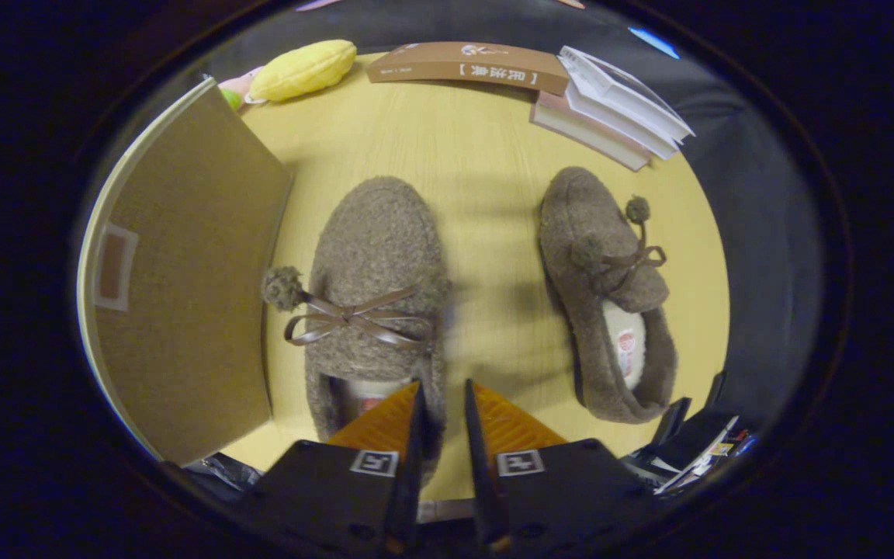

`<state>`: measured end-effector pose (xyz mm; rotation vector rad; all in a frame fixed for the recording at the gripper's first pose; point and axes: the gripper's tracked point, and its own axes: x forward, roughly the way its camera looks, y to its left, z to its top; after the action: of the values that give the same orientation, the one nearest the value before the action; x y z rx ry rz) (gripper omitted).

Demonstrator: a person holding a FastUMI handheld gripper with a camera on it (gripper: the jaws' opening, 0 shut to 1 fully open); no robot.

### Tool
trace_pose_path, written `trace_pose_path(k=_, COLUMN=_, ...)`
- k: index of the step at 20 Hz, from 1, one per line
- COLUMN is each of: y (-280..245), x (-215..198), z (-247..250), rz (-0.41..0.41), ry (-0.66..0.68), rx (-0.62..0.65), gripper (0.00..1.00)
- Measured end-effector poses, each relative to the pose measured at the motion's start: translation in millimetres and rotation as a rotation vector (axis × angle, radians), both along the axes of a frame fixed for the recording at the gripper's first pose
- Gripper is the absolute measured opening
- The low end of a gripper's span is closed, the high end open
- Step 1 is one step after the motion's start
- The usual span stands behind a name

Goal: Open the storage box then place both shoes into the box .Put the left shoe in first, then the right shoe, with the right side of both shoes facing outward in a uniform manner.

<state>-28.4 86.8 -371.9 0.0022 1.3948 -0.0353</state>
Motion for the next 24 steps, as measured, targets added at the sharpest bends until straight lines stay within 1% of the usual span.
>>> trace_pose_path(k=1, y=0, x=1, z=0, rz=0.010, ry=0.001, rx=0.003, gripper=0.14)
trace_pose_path(k=2, y=0, x=0, z=0, rz=0.014, ry=0.002, rx=0.006, gripper=0.12)
trace_pose_path(k=6, y=4, x=-2, z=-5, rz=0.093, ry=0.014, rx=0.019, gripper=0.13)
trace_pose_path(k=7, y=3, x=-3, z=-4, rz=0.095, ry=0.017, rx=0.019, gripper=0.14)
trace_pose_path(k=8, y=4, x=2, z=-1, rz=0.084, ry=0.021, rx=0.028, gripper=0.10)
trace_pose_path(k=9, y=4, x=-2, z=-3, rz=0.067, ry=0.015, rx=0.020, gripper=0.07)
trace_pose_path(k=10, y=4, x=-2, z=-3, rz=0.053, ry=0.012, rx=0.007, gripper=0.07)
trace_pose_path(k=12, y=4, x=-4, z=-2, rz=0.057, ry=-0.004, rx=-0.015, gripper=0.07)
trace_pose_path(k=13, y=6, x=-7, z=-2, rz=0.062, ry=0.005, rx=-0.015, gripper=0.04)
trace_pose_path(k=16, y=6, x=-6, z=4, rz=0.041, ry=-0.020, rx=-0.007, gripper=0.04)
trace_pose_path(k=18, y=3, x=-7, z=9, rz=0.023, ry=-0.031, rx=-0.027, gripper=0.04)
trace_pose_path(k=24, y=-11, x=-16, z=45, rz=0.048, ry=-0.043, rx=-0.161, gripper=0.04)
